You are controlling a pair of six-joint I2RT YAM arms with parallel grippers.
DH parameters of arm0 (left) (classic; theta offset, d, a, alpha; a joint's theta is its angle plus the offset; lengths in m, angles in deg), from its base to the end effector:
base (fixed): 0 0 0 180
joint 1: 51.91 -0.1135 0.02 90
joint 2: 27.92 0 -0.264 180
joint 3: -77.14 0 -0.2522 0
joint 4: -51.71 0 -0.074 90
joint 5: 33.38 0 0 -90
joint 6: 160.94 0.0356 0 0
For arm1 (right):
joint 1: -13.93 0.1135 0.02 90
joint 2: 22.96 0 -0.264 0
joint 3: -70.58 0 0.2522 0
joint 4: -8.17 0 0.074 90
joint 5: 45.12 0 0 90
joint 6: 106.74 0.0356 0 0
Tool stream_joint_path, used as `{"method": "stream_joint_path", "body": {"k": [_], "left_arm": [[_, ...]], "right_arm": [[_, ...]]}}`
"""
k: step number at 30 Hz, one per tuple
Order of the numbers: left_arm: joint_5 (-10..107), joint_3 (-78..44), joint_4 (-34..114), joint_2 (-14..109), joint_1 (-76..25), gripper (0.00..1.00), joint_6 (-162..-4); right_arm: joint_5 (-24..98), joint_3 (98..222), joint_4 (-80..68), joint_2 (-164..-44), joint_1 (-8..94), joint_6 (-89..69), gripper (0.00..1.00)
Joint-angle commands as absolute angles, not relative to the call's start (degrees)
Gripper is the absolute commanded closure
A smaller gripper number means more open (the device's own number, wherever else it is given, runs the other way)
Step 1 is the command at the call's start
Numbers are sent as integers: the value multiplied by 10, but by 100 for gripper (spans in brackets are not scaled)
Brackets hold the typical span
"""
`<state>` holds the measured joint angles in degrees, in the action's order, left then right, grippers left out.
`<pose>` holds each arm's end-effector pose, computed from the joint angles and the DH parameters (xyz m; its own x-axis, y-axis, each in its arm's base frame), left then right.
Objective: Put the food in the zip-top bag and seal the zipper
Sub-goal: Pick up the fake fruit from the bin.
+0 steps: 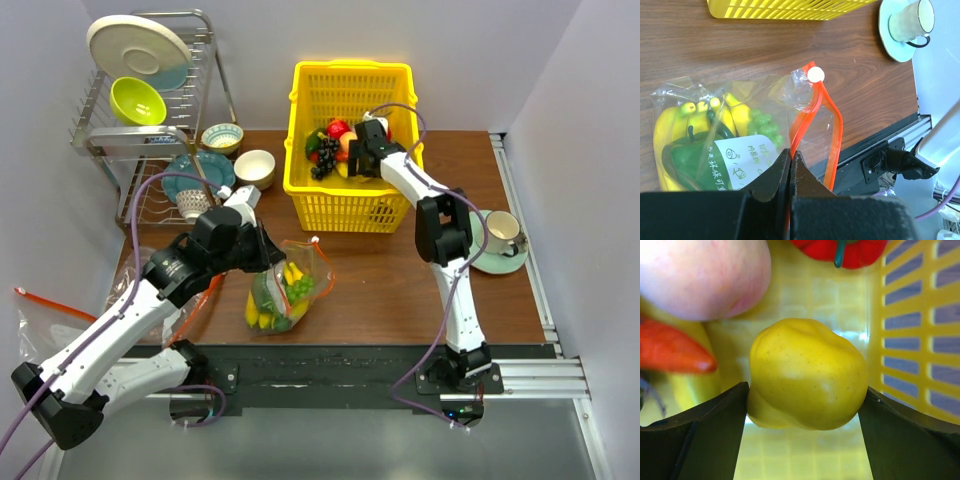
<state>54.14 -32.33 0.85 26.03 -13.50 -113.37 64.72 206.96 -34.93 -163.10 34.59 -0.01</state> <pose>0.1533 -0.1235 0.3372 -0.7634 -0.2549 -0.5934 0.1811 0.7975 -0.5755 0.5168 0.1820 0.1877 -0.6869 0.0304 -0.7261 0.0867 0.9954 -0.0403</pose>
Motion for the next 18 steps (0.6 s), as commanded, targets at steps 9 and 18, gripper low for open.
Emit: {"method": "stream_joint_path", "body": {"k": [9,18], "left_arm": [[549,-298,32,249,-132,100,-1134],[544,-302,40,250,-133,100,-1132]], "right_arm": [[532,1986,-320,-1393,350,-13,57],[409,1892,-330,-1222,387,-46,57]]}}
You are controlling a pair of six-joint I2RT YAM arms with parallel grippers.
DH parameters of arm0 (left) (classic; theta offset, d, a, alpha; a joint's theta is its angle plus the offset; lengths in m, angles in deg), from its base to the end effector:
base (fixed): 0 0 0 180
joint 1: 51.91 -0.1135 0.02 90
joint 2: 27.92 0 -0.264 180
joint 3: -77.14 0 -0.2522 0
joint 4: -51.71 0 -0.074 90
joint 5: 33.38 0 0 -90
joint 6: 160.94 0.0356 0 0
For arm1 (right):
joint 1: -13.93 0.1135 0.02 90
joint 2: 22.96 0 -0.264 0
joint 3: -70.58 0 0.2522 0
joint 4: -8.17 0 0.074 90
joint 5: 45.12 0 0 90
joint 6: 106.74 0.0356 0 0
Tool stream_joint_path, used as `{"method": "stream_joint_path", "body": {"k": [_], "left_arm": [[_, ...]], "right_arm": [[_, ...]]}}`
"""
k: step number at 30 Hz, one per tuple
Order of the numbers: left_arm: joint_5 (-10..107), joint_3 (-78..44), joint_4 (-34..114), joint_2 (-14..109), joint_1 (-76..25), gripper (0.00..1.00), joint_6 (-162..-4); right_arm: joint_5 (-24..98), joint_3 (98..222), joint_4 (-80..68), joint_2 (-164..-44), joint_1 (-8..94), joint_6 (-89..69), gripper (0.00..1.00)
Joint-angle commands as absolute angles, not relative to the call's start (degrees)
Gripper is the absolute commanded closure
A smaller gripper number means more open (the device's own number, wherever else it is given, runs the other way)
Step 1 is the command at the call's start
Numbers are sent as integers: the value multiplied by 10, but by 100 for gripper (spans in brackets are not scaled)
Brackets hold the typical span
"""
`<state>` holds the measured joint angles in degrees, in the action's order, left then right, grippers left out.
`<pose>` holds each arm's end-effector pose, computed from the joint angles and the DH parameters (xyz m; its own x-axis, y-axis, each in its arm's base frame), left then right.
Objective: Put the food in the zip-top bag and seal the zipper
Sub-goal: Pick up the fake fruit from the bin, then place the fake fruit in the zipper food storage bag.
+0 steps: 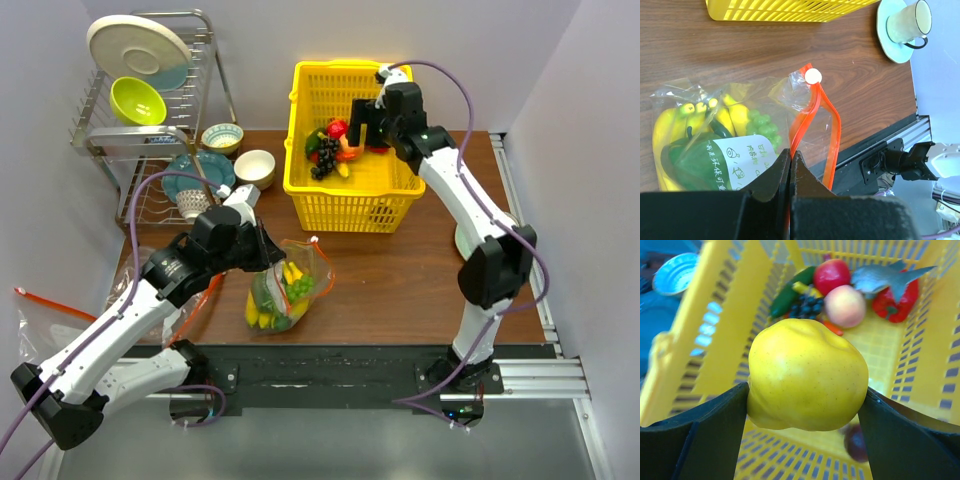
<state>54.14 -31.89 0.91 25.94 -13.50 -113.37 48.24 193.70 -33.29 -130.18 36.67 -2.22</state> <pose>0.1530 -0.1233 0.3401 -0.7586 -0.2587 -0.5979 0.1857 0.7938 -0.5791 0.4062 0.1680 0.3875 -0.4697 0.0745 -0.8797 -0.2266 0.9529 0.2017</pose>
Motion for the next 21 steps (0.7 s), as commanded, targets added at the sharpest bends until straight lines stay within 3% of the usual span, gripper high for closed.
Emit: {"method": "stream_joint_path", "body": {"k": [1,11,21], "left_arm": [[544,-303,41,250,-132,100,-1133],[543,-299,35,251,-132,100,-1122],[553,-294,27,247,-132,100,-1122]], "right_arm": [[406,1878,-330,-1184,399,-50,57],[329,1616,-311,-948,537,-30,57],[205,1464,-238,-892,623,76,57]]}}
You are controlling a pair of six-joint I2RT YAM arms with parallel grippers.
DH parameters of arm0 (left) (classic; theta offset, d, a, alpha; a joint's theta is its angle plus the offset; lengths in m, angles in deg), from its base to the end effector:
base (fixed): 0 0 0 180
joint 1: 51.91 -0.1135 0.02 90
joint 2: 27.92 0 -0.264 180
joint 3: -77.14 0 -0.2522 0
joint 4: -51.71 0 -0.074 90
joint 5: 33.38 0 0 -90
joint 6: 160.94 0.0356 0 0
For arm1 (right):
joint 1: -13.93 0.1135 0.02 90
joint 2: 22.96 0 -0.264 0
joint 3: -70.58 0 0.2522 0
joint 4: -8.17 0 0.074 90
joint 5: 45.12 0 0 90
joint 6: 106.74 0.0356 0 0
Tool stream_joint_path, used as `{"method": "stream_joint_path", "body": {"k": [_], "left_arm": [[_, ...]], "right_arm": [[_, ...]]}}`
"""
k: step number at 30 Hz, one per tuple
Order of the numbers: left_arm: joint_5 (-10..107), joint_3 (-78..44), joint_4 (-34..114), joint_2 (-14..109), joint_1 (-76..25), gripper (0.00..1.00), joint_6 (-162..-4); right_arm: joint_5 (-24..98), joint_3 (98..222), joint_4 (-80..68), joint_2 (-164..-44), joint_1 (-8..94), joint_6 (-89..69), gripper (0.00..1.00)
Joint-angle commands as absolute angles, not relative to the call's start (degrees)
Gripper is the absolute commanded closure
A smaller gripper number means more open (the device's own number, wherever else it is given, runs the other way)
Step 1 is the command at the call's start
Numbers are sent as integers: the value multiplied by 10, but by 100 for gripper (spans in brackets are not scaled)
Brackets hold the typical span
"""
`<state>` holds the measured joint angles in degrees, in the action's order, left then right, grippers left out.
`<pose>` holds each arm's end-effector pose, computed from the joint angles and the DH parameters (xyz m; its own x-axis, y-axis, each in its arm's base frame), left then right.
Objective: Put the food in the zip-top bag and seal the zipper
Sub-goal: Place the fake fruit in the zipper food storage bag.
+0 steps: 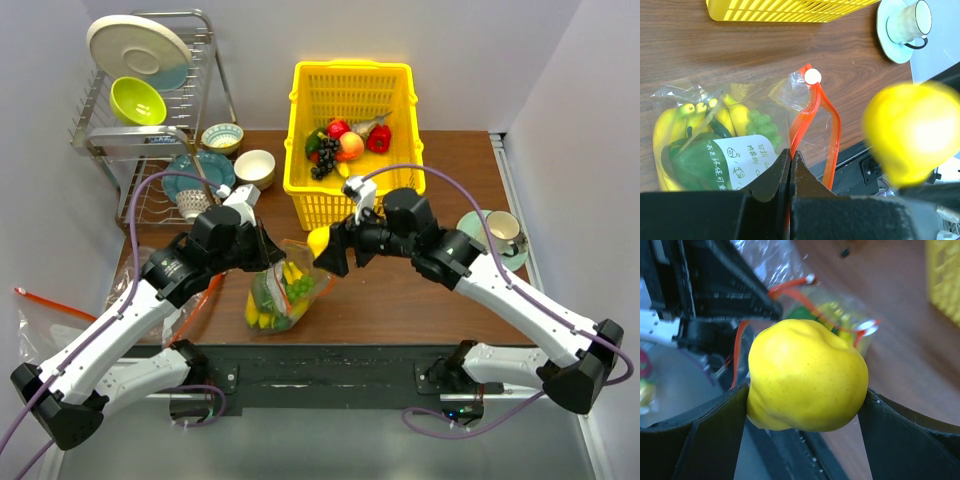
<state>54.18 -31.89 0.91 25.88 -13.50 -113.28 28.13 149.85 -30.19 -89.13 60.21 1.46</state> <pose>0.1529 -0.1231 0.3403 -0.7576 -0.2581 -0.5996 0.1871 0.7941 -0.5782 0.1700 0.1926 0.3660 -0.5526 -0.1451 -0.8207 -0.7364 0.5461 0.3993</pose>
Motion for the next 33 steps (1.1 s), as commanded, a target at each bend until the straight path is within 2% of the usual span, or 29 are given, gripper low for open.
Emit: {"method": "stream_joint_path", "body": {"k": [1,9,13,16,17,19,28,33], "left_arm": [[553,-295,29,245,-133,100,-1124],[552,-294,29,245,-132,100,-1126],[549,-294,29,247,-133,100,-1126],[549,-295,29,245,-132,100,-1129],[549,-296,29,245,-133,100,-1129],[549,-296,29,239,-133,100,-1131],[556,-294,25,236,-132,100,-1129],[553,-296,31,235,-133,100,-1127]], "right_arm": [[200,1457,-230,-898,634,81,57],[212,1436,-160,-948,662,110,56],[259,1464,-166,-994,666,116,51],[292,1485,-185,-1017,665,129,33],[300,1490,-190,-1023,666,132,18],[305,1503,-209,-1025,669,134,2],[368,1548,-325,-962,676,116,2],[448,1557,-415,-935,676,101,13]]}}
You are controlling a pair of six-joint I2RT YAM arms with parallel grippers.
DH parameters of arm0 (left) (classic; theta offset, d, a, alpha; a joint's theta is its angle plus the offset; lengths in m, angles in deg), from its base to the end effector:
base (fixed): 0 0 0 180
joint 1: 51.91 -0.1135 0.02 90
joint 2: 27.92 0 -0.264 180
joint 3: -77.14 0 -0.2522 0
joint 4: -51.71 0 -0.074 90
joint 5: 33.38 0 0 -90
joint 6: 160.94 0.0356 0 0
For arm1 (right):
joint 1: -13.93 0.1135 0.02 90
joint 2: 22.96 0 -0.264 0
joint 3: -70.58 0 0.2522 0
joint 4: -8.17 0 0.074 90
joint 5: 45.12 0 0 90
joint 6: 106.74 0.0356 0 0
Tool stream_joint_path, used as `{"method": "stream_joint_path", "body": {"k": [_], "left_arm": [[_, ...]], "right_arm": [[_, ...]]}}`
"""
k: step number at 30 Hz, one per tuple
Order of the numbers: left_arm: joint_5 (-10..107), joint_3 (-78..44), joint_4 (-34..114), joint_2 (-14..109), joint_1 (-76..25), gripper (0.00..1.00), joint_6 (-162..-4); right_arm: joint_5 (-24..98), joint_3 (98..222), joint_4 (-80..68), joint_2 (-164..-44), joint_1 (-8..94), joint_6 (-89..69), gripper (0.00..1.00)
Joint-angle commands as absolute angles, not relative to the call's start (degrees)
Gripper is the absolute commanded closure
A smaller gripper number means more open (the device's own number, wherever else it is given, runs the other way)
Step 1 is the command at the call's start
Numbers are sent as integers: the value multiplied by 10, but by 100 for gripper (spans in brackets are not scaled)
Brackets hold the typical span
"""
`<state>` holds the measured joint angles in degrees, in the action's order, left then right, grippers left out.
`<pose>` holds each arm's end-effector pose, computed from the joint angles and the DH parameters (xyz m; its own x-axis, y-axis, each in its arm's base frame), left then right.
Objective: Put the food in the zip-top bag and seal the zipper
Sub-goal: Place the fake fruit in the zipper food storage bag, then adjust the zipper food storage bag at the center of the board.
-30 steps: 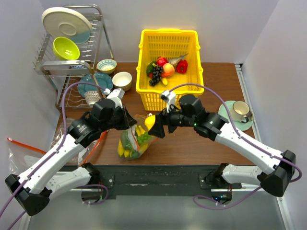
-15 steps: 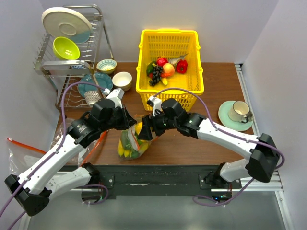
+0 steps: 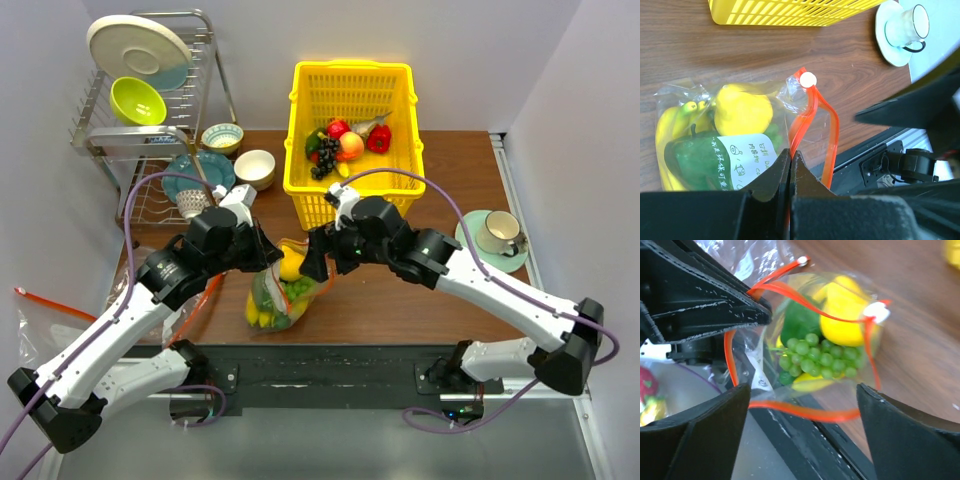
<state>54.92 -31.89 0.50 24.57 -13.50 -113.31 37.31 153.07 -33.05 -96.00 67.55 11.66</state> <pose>0.1487 -0.1193 0.3436 -0.7447 -0.2692 -0.6107 0.1877 0.7936 -0.5788 0.1651 0.2320 0.3499 -0.6859 -0.1361 -0.7149 -0.6119 0.6395 0.4654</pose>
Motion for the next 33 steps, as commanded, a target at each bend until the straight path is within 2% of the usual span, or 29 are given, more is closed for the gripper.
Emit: {"method": "stream_joint_path", "body": {"k": [1,5,10,15,18,21,22,25,33], "left_arm": [[553,-296,31,235,-133,100,-1127],[553,-296,34,234,-133,100,-1126],[545,-296,38,236,-132,100,-1127],[542,-291,41,240,-133,100,-1129],[543,-293,39,238,-132,100,-1132],[542,-295,37,238,-133,100,-1133],[542,-295,36,238,-133,100,-1133],[537,-293,34,243,-133,100,-1133],[515,-293,34,249,-132,100,-1127]], "right_arm": [[475,1551,-434,-928,676,97,14],[491,1511,-436,-921,677,101,22],[493,1479,-406,-939,677,112,27],[500,1498,-407,-991,676,112,34],[499,1503,-398,-1007,676,110,41],[489,1510,-392,-1012,676,108,65],[483,1516,-391,-1013,676,109,82],[474,1531,-399,-1005,676,106,100],[434,1564,-400,-969,676,117,100]]}}
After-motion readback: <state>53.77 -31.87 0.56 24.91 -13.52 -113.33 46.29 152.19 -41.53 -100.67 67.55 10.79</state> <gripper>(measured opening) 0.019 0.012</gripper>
